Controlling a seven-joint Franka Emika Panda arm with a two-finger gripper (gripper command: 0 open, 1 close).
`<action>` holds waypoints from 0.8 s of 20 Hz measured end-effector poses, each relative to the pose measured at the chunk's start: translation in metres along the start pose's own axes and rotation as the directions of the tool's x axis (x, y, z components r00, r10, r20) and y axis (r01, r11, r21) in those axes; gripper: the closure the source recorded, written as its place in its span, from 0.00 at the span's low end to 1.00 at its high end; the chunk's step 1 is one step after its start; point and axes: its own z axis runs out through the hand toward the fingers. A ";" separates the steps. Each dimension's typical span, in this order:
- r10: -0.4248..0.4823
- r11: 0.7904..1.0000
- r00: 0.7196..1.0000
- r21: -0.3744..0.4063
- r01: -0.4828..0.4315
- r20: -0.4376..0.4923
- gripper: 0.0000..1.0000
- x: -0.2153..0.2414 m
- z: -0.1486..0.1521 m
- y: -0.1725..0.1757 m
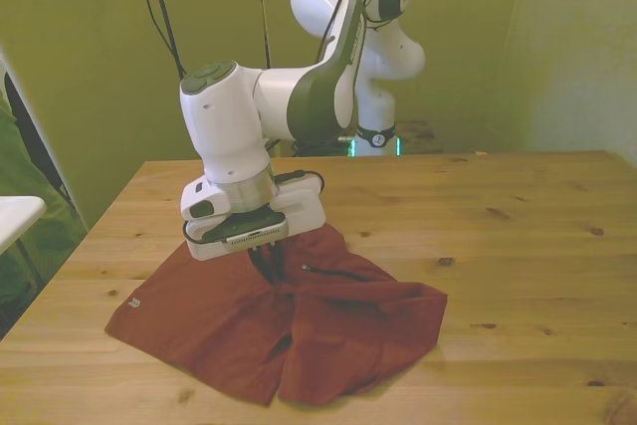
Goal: Unfold the shorts
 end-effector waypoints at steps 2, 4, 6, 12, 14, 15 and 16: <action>0.004 1.000 1.000 0.001 -0.004 -0.010 1.00 -0.004 -0.013 -0.005; 0.002 1.000 1.000 0.001 -0.002 -0.021 1.00 -0.013 -0.028 -0.011; -0.014 1.000 0.999 -0.012 0.014 -0.031 1.00 -0.026 -0.042 -0.021; -0.164 0.982 0.983 -0.114 0.154 -0.084 1.00 -0.110 -0.059 -0.101; -0.229 0.965 0.969 -0.153 0.214 -0.090 1.00 -0.150 -0.054 -0.132; -0.259 0.955 0.962 -0.171 0.242 -0.089 1.00 -0.171 -0.049 -0.145; -0.287 0.945 0.954 -0.187 0.268 -0.086 1.00 -0.191 -0.044 -0.153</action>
